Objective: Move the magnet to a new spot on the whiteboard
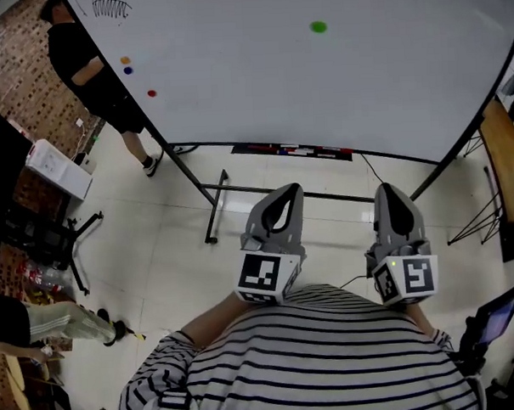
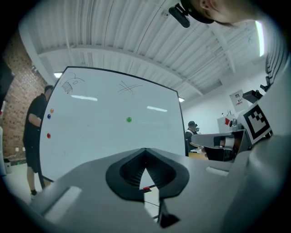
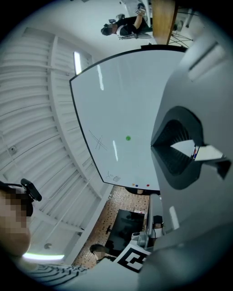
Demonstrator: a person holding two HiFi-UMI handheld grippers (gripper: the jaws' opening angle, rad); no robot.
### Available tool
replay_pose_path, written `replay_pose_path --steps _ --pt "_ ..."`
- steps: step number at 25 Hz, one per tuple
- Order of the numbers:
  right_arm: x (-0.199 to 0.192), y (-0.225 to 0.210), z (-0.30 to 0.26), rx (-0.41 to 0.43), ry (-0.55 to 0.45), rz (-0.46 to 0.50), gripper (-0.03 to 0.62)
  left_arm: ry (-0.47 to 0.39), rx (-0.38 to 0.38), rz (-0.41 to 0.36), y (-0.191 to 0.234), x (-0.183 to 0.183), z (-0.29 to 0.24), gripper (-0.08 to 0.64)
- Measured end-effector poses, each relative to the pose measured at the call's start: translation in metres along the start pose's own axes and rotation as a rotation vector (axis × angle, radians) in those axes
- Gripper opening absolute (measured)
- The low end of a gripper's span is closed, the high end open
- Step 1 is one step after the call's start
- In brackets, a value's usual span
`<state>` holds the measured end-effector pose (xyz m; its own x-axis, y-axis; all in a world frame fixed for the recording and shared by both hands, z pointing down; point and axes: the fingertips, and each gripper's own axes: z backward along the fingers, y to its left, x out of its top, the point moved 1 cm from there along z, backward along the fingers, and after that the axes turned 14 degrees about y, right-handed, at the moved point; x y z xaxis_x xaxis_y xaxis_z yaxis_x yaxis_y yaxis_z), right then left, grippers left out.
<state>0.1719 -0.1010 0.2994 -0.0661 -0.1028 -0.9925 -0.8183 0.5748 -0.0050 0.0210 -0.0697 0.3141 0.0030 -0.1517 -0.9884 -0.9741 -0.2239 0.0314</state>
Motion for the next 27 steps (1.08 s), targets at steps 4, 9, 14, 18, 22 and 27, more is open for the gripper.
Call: replay_pose_path --steps 4,9,14,18,22,27 --pt "0.003 0.019 0.006 0.013 -0.013 0.004 0.0 0.0 -0.009 -0.011 0.005 0.002 0.015 0.017" --pt "0.006 0.049 0.005 0.032 -0.006 0.012 0.0 -0.003 -0.002 0.004 0.023 0.005 0.037 0.017" --pt "0.007 0.05 0.003 0.013 0.007 0.026 0.0 0.006 -0.003 0.03 0.029 0.004 0.039 0.017" --pt "0.008 0.062 -0.002 0.016 0.015 0.027 0.0 0.018 -0.016 0.03 0.034 0.001 0.046 0.017" --pt "0.011 0.079 -0.007 0.044 0.018 0.034 0.0 0.015 0.011 0.043 0.045 -0.001 0.057 0.017" --pt "0.019 0.092 -0.002 0.05 0.014 0.034 0.0 0.032 0.025 0.072 0.049 -0.006 0.07 0.017"
